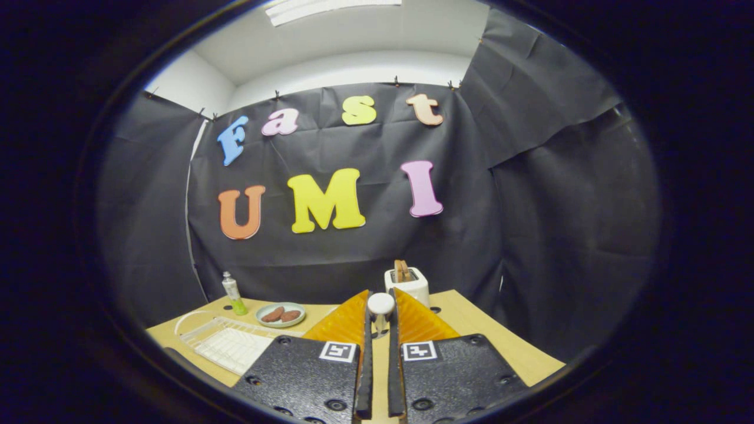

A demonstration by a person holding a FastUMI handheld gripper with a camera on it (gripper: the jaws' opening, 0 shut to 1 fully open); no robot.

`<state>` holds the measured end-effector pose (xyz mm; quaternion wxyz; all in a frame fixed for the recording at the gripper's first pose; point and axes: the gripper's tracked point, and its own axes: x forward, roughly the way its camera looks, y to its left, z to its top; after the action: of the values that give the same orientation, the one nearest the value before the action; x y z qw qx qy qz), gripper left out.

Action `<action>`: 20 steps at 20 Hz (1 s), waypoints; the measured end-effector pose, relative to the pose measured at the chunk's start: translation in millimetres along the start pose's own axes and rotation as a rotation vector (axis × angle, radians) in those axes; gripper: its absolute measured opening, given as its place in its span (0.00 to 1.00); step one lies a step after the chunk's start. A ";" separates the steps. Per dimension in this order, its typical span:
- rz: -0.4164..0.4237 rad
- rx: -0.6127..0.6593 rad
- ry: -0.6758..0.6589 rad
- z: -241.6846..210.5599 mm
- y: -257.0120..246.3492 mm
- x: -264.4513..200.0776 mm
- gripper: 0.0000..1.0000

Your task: Take the plate from the dish rack, then take the spoon from the basket and place it into the plate.

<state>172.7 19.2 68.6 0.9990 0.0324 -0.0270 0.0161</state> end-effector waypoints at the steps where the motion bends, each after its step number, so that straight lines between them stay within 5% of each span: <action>1: 0.008 -0.007 0.009 4.5 8.4 -13.5 0.15; 7: 0.090 -0.046 -0.011 10.3 83.0 -96.4 0.15; 12: 0.144 -0.106 -0.002 -45.9 136.9 -140.0 0.15; 20: 0.213 -0.084 0.203 -170.0 181.6 -116.4 0.16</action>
<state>59.3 207.9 -95.6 0.9897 -0.0144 0.0700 0.1242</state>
